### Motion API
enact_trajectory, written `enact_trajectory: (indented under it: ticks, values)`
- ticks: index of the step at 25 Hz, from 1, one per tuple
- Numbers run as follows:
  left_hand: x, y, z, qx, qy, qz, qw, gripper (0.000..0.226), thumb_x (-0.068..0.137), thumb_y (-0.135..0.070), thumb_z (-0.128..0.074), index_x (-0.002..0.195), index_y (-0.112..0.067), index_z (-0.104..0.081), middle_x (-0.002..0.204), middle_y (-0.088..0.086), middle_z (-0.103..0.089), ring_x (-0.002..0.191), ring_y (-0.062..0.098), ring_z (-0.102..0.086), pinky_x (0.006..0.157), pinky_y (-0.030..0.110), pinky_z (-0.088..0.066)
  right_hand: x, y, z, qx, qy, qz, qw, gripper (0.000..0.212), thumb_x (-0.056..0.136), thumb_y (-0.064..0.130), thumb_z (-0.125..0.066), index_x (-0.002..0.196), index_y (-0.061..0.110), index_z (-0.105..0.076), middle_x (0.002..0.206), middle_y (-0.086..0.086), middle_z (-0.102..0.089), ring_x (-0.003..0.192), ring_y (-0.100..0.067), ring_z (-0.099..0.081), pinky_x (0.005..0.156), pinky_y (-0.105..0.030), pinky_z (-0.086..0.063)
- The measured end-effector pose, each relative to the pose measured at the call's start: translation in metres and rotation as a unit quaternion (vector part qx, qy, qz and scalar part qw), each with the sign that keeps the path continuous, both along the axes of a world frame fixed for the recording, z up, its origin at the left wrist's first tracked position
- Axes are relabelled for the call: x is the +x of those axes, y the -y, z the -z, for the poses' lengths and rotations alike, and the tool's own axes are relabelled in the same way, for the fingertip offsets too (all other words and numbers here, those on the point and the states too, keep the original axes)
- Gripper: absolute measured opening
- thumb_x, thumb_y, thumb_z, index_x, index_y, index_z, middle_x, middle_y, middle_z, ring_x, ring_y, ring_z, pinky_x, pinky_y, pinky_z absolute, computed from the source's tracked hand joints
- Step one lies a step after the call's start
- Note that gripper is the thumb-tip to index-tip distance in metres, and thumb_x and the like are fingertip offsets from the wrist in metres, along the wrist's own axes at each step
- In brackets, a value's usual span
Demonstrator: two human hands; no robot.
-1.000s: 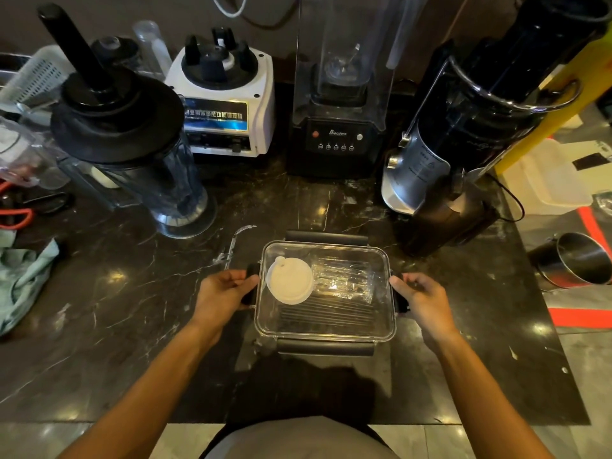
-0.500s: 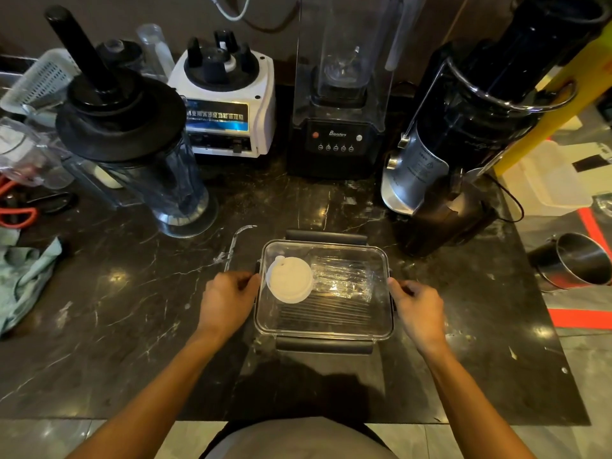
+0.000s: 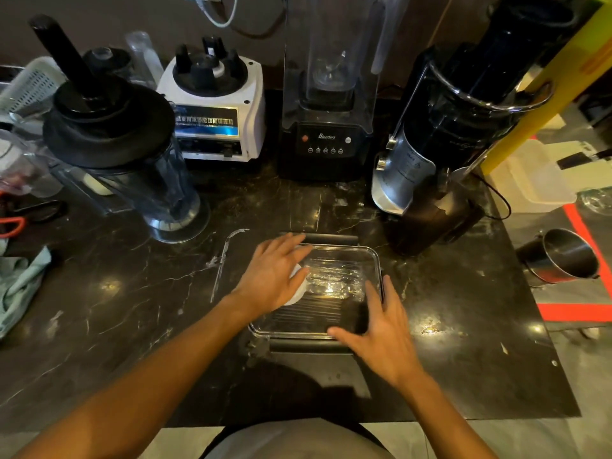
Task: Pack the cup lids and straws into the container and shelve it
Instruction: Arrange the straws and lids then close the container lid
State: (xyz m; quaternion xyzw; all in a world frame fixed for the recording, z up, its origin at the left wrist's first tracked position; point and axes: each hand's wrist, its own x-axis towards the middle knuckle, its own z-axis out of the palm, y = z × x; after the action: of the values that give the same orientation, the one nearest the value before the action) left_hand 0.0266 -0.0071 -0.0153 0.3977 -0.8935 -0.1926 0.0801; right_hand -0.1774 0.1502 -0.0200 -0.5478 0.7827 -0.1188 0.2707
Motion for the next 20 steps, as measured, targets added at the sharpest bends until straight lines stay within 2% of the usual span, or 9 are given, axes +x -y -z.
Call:
enact_trajectory:
  ticks: [3, 6, 9, 16, 18, 20]
  values:
    - [-0.02, 0.013, 0.006, 0.015, 0.052, 0.033, 0.998, 0.051, 0.106, -0.04, -0.045, 0.154, -0.024, -0.043, 0.168, 0.004, -0.028, 0.156, 0.025, -0.021, 0.124, 0.052, -0.015, -0.01, -0.015, 0.011, -0.001, -0.014, -0.047, 0.999, 0.134, 0.061, 0.101, -0.047, 0.164, 0.032, 0.004, 0.171, -0.005, 0.019, 0.158, -0.025, 0.009, 0.129, -0.052, -0.008]
    - [-0.029, 0.018, 0.011, 0.036, 0.062, 0.028, 0.997, 0.054, 0.105, -0.042, -0.045, 0.156, -0.023, -0.039, 0.165, 0.006, -0.035, 0.153, 0.026, -0.029, 0.124, 0.053, -0.015, -0.016, -0.021, 0.019, -0.01, -0.031, -0.088, 0.996, 0.135, 0.066, 0.095, -0.054, 0.165, 0.03, 0.01, 0.17, -0.004, 0.027, 0.159, -0.026, 0.015, 0.127, -0.046, -0.005]
    - [-0.034, 0.024, 0.014, 0.041, 0.055, 0.021, 0.997, 0.057, 0.104, -0.047, -0.046, 0.154, -0.022, -0.04, 0.156, 0.004, -0.047, 0.144, 0.026, -0.042, 0.119, 0.051, -0.023, -0.019, -0.026, 0.028, -0.046, -0.061, -0.109, 0.991, 0.123, 0.076, 0.082, -0.057, 0.166, 0.022, 0.001, 0.172, -0.006, 0.021, 0.16, -0.028, 0.01, 0.128, -0.048, -0.013]
    - [-0.04, 0.032, 0.02, 0.075, 0.048, 0.0, 0.996, 0.055, 0.1, -0.052, -0.051, 0.148, -0.027, -0.047, 0.142, 0.004, -0.055, 0.133, 0.028, -0.047, 0.11, 0.05, -0.031, -0.016, -0.025, 0.036, -0.078, -0.078, -0.095, 0.989, 0.107, 0.083, 0.072, -0.059, 0.163, 0.013, -0.02, 0.172, -0.02, -0.004, 0.159, -0.038, -0.01, 0.118, -0.061, -0.037]
    - [-0.04, 0.035, 0.017, 0.087, 0.039, -0.001, 0.995, 0.055, 0.099, -0.051, -0.054, 0.148, -0.027, -0.047, 0.14, 0.004, -0.056, 0.133, 0.027, -0.048, 0.111, 0.048, -0.031, -0.015, -0.026, 0.036, -0.084, -0.076, -0.1, 0.988, 0.107, 0.082, 0.072, -0.062, 0.164, 0.017, -0.019, 0.172, -0.017, -0.003, 0.159, -0.036, -0.01, 0.118, -0.059, -0.037]
    - [-0.033, 0.029, 0.015, 0.092, 0.003, -0.004, 0.996, 0.058, 0.098, -0.049, -0.057, 0.15, -0.025, -0.045, 0.143, 0.004, -0.055, 0.137, 0.026, -0.046, 0.117, 0.049, -0.028, -0.019, -0.027, 0.029, -0.07, -0.007, -0.073, 0.995, 0.113, 0.078, 0.075, -0.068, 0.165, 0.033, -0.011, 0.174, -0.001, 0.007, 0.16, -0.022, -0.004, 0.124, -0.046, -0.026]
